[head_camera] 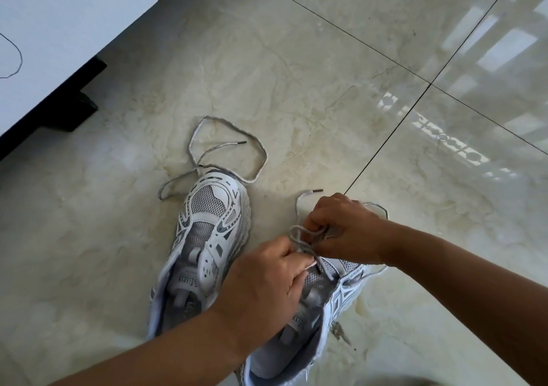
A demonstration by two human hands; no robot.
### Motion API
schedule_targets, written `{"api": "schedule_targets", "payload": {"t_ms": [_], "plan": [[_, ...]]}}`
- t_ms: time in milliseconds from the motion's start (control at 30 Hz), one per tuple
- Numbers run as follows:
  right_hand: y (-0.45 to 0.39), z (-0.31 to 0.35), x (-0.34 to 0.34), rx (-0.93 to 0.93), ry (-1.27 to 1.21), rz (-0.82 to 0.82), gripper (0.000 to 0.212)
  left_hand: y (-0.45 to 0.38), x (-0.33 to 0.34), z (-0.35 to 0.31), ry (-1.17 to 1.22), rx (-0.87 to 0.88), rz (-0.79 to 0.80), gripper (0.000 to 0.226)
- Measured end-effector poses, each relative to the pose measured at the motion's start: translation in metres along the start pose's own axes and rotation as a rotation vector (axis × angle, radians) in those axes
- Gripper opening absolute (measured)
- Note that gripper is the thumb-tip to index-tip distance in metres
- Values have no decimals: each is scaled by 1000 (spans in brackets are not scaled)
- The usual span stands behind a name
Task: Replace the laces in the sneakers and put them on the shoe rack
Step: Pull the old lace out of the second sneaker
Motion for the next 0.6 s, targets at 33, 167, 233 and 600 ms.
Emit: {"api": "schedule_targets", "payload": {"t_ms": [33, 167, 233, 600], "plan": [[0, -1, 0, -20, 8, 7, 23, 0, 0, 0, 3, -2, 2, 18], [3, -2, -3, -74, -31, 0, 17, 0, -1, 1, 17, -13, -2, 17], [2, -2, -2, -87, -2, -21, 14, 0, -1, 0, 16, -11, -6, 17], [1, -21, 6, 162, -275, -403, 12, 3, 4, -5, -30, -2, -4, 26]]}}
Point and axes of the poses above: each hand's wrist, its own y-axis away from the middle knuckle, its own x-axis out of the palm, z = x × y, the point moved 3 cm from there along -y, towards the middle knuckle, and after that the axes turned 1 degree about -y, right-handed, at the moved point
